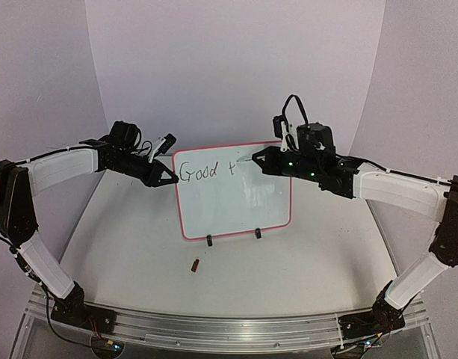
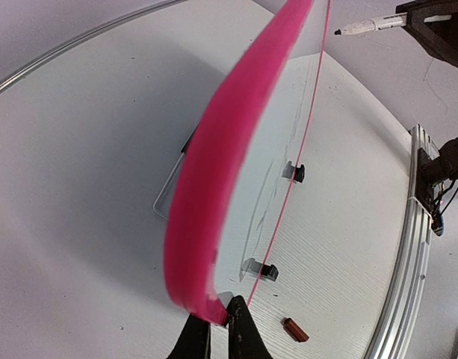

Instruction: Write a sentence on the whiteboard

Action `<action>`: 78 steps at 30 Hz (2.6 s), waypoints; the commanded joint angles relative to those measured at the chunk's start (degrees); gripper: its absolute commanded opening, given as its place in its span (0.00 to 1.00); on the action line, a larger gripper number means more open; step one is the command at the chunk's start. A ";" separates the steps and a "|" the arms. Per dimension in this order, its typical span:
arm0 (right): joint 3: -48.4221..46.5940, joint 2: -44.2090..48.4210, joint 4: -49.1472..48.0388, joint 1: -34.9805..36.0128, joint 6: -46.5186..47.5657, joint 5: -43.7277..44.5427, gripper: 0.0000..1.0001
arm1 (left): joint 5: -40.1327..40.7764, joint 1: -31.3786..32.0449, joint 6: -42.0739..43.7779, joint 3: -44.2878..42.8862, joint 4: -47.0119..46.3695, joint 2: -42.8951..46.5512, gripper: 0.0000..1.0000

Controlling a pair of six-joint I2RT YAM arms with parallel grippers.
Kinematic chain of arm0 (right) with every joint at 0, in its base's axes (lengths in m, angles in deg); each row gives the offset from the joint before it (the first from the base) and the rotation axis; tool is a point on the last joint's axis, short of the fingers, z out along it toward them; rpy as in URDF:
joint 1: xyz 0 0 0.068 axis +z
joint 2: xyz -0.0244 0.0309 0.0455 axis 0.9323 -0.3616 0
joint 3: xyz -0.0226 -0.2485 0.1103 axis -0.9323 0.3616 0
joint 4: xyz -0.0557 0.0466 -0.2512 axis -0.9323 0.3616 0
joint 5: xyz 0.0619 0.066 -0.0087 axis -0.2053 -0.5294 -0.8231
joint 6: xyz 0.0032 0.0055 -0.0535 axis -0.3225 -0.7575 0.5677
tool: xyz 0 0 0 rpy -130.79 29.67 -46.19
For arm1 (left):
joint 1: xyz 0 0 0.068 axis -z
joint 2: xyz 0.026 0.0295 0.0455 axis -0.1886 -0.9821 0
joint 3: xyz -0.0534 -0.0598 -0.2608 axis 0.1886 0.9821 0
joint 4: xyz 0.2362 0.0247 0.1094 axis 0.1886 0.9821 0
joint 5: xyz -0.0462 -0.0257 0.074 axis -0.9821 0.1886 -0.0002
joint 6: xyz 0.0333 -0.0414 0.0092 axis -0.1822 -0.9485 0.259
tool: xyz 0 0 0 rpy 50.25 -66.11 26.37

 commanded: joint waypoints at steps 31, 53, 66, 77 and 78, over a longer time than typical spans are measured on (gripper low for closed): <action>2.99 -3.26 -2.33 -1.35 -3.07 -3.82 0.00 | 3.89 0.20 2.16 -1.68 1.32 -1.93 0.00; 2.73 -0.77 -6.20 -1.38 -4.38 -0.98 0.00 | 3.90 0.21 2.15 -1.59 1.42 -1.60 0.00; 5.04 1.77 -6.66 -1.32 -4.38 2.45 0.00 | 3.81 0.20 2.17 -1.60 1.45 -1.72 0.00; 5.47 -0.02 -5.82 -1.39 -5.22 -0.56 0.00 | 3.88 0.22 2.21 -1.61 1.45 -1.69 0.00; 5.75 0.01 -5.72 -1.39 -5.32 -0.61 0.00 | 3.90 0.24 2.21 -1.60 1.47 -1.67 0.00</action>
